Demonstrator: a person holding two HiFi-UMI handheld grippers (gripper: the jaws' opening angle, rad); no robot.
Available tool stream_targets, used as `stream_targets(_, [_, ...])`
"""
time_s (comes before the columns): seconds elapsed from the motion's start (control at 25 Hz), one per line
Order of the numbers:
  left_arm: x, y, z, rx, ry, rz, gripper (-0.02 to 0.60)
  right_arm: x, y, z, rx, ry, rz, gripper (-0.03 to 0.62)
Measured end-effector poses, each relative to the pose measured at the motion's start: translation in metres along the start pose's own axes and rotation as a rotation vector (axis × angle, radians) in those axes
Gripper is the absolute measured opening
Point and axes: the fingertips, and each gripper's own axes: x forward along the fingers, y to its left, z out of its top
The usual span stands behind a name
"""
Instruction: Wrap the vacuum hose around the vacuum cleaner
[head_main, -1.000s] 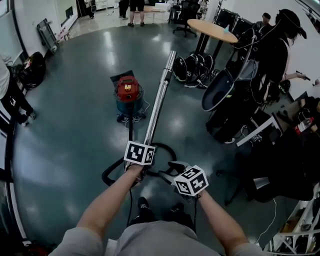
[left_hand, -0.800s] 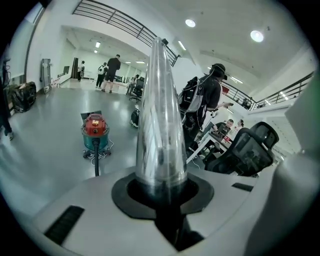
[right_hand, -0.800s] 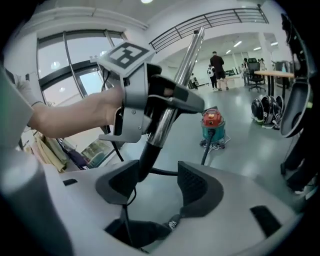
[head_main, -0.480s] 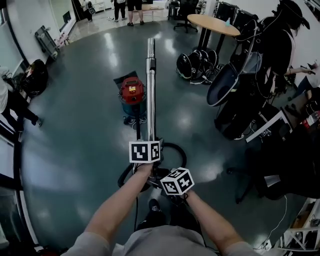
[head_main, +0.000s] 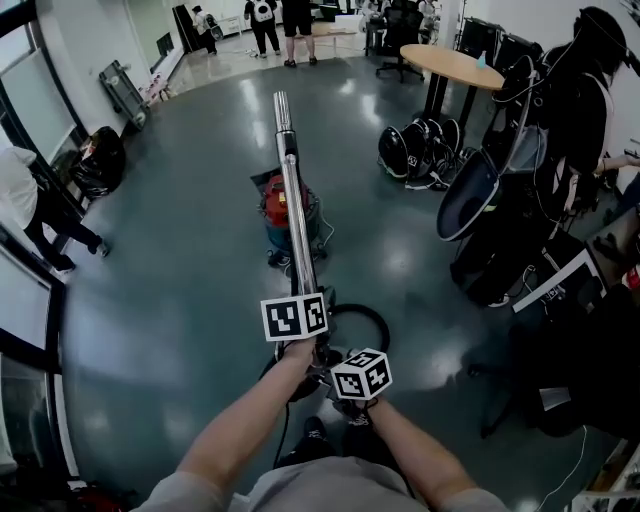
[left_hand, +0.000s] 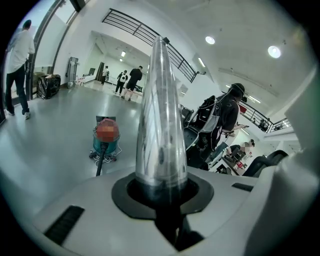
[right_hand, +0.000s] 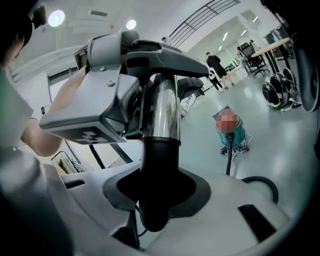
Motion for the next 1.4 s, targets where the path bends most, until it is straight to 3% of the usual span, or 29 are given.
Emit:
stream_targets(0.24, [0.022,-0.007,0.005,0.000,0.020,0.005,0.091,-0.026,-0.022,0.011,-0.035,0.018,0.045,0.107])
stream_targets(0.52, [0.042,-0.002,0.003,-0.036,0.062,0.000,0.174,-0.053,-0.049,0.020,-0.097,0.077,0.078,0.104])
stream_targets(0.92, [0.055,0.007,-0.003,-0.176,0.111,-0.072,0.297,-0.078,-0.070,0.036,-0.226,0.146,0.115,0.103])
stream_targets(1.16, [0.054,0.006,0.005,-0.158,0.097,-0.123,0.327,-0.077,-0.078,0.045,-0.281,0.167,0.119,0.103])
stream_targets(1.4, [0.045,0.012,0.008,-0.093,0.144,-0.218,0.379,-0.079,-0.084,0.047,-0.335,0.214,0.101,0.103])
